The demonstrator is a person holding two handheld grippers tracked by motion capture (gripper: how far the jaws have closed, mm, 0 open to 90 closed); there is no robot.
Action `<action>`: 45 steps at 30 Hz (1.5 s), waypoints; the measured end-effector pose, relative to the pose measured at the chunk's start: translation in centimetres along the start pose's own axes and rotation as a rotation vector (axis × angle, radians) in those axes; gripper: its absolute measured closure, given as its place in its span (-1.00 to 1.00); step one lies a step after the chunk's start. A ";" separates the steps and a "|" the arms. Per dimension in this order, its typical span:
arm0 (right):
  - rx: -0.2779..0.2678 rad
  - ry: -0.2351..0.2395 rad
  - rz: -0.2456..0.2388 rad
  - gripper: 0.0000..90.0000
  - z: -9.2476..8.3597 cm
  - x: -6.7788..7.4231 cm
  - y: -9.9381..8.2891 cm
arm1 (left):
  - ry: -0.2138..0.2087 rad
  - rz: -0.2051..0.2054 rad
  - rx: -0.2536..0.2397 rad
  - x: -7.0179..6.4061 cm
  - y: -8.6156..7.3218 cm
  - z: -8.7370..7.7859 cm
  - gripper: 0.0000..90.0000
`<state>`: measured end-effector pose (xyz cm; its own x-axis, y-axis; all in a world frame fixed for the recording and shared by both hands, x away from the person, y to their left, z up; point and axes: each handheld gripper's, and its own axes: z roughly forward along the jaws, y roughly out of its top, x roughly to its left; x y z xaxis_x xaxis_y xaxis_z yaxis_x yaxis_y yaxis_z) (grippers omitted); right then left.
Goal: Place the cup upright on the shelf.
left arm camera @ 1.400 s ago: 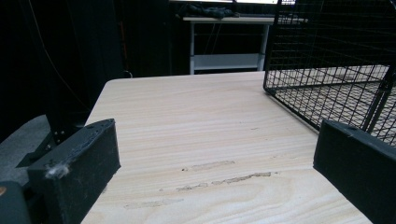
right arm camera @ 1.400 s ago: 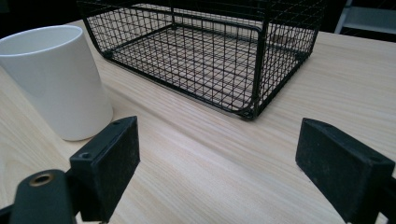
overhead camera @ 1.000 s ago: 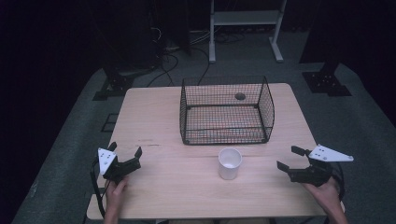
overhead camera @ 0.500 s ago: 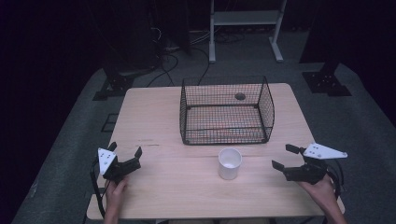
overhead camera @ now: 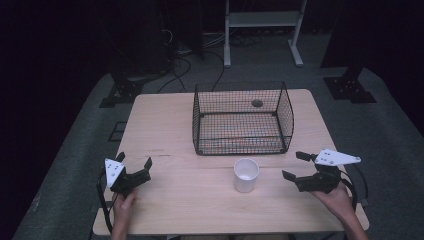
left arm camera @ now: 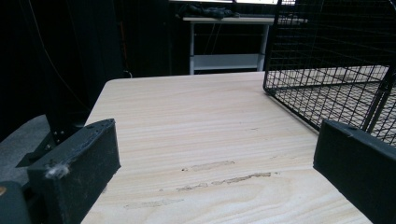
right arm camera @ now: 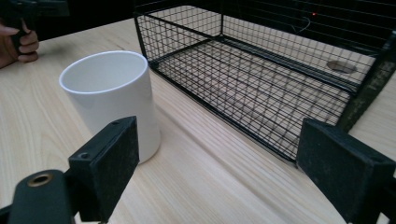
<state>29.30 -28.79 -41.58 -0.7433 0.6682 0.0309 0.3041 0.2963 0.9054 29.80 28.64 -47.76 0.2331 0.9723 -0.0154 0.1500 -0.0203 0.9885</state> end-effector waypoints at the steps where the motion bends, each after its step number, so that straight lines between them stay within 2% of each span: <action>1: 0.000 0.000 0.000 -0.73 0.0 0.0 0.0 | 0.000 0.000 0.000 0.0 0.0 0.0 -1.00; 4: -0.001 0.037 -0.008 -0.75 0.5 0.4 0.5 | 0.000 -0.001 0.000 0.0 0.0 0.0 -1.00; 8: 0.019 0.060 -0.022 -0.78 1.0 0.9 1.0 | 0.001 -0.002 0.000 0.0 0.0 0.0 -1.00; 10: 0.022 0.094 -0.037 -0.80 1.6 1.5 1.5 | 0.000 -0.002 0.000 0.0 0.0 0.0 -1.00; 12: 0.026 0.097 -0.042 -0.81 1.7 1.6 1.6 | 0.001 -0.002 0.000 0.0 0.0 0.0 -1.00; 18: 0.044 0.150 -0.077 -0.87 2.8 2.9 2.8 | 0.001 -0.003 0.000 0.0 0.0 0.0 -1.00; 23: 0.043 0.186 -0.083 -0.87 3.6 3.5 3.2 | 0.000 -0.004 -0.001 0.0 0.0 0.0 -1.00; 32: 0.081 0.220 -0.090 -0.95 5.5 4.6 3.0 | -0.002 -0.005 -0.002 0.1 0.0 0.0 -1.00; 45: 0.112 0.239 -0.082 -0.95 7.5 5.2 2.6 | -0.002 -0.005 -0.002 0.1 0.0 0.0 -1.00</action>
<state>30.70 -19.47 -42.26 -0.8838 0.4626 0.0702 0.2907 0.4252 0.8571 29.80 28.71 -47.76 0.2346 0.9719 -0.0209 0.1493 -0.0147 0.9887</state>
